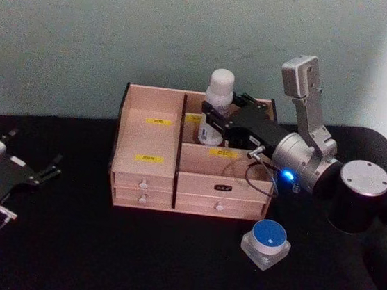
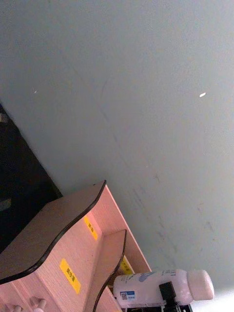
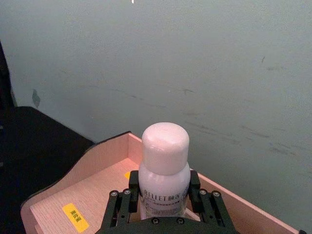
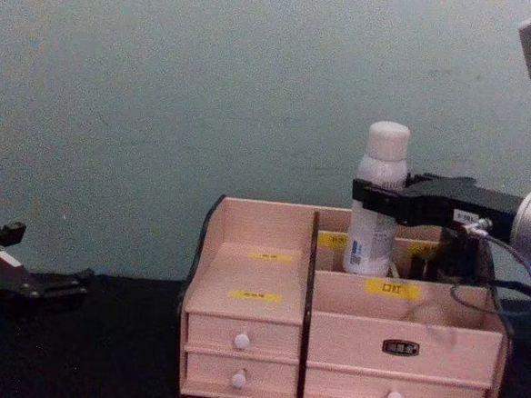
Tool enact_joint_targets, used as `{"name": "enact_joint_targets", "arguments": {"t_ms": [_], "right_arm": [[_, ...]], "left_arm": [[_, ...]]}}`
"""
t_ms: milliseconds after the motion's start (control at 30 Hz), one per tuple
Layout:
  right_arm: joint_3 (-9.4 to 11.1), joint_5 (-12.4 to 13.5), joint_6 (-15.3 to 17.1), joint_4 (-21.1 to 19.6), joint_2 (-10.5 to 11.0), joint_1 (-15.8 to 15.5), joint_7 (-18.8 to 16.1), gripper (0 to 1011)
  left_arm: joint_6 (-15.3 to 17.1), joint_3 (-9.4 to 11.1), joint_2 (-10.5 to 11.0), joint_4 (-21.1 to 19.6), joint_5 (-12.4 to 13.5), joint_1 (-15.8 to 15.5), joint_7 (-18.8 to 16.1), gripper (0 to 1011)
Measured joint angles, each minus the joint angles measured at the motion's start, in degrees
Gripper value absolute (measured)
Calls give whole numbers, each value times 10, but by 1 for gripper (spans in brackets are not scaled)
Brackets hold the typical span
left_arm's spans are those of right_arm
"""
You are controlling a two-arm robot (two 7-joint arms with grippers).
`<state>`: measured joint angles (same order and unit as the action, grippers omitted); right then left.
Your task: Pick up the facial cleanser and watermelon frost from the table and place them into the tiered storage box.
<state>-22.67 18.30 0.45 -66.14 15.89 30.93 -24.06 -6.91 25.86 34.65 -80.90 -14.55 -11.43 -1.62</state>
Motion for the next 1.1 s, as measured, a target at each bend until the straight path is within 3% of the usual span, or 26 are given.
{"name": "enact_joint_targets", "arguments": {"t_ms": [1100], "right_arm": [[-7, -31, 25, 26, -5, -1, -9, 592]], "left_arm": [[0, 0, 0, 0, 0, 0, 0, 1001]]}}
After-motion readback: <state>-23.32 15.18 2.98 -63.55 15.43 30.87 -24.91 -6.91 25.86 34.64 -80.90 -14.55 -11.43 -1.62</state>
